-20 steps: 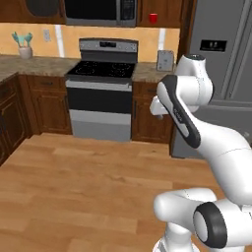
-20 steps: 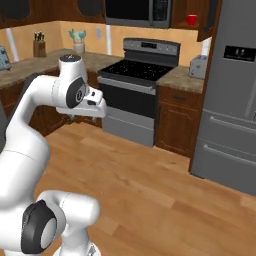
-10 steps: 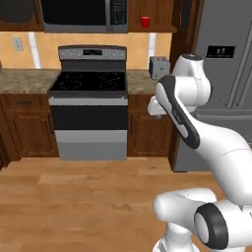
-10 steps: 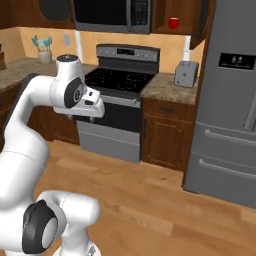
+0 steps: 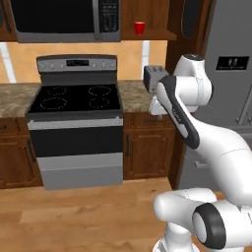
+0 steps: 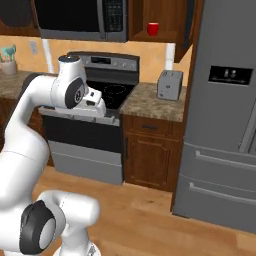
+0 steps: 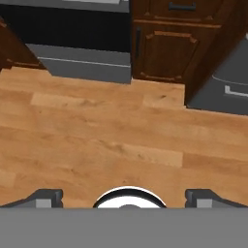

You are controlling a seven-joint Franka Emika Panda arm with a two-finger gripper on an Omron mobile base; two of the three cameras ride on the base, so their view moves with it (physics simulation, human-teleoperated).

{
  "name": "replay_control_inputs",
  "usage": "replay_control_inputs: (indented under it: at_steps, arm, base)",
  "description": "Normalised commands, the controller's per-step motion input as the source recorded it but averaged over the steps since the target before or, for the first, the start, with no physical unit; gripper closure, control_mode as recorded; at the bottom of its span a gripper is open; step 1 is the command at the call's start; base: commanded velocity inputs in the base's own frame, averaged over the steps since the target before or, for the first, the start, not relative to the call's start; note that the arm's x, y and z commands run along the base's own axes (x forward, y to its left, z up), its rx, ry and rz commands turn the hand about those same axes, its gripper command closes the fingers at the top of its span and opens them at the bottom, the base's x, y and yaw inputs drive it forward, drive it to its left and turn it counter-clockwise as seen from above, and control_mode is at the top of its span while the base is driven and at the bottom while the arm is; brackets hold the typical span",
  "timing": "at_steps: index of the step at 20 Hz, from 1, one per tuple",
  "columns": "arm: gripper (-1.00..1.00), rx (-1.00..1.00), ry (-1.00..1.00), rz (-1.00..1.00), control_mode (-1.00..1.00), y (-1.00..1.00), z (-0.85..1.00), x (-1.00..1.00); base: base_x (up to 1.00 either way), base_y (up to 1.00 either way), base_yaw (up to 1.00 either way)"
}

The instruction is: Gather all objects into one cabinet and sort the glasses and bowls to opposite sides.

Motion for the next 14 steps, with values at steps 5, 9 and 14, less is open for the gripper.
replay_control_inputs:
  at_steps: [5,9,14]
  arm:
    - [-1.0,0.0,0.0,0.0,1.0,0.0,0.0,0.0]
    - [-1.0,0.0,0.0,0.0,1.0,0.0,0.0,0.0]
    - [-1.0,0.0,0.0,0.0,1.0,0.0,0.0,0.0]
  base:
    - [0.96,-0.1,-0.05]
    - [0.83,0.07,-0.01]
    - [0.79,0.0,-0.07]
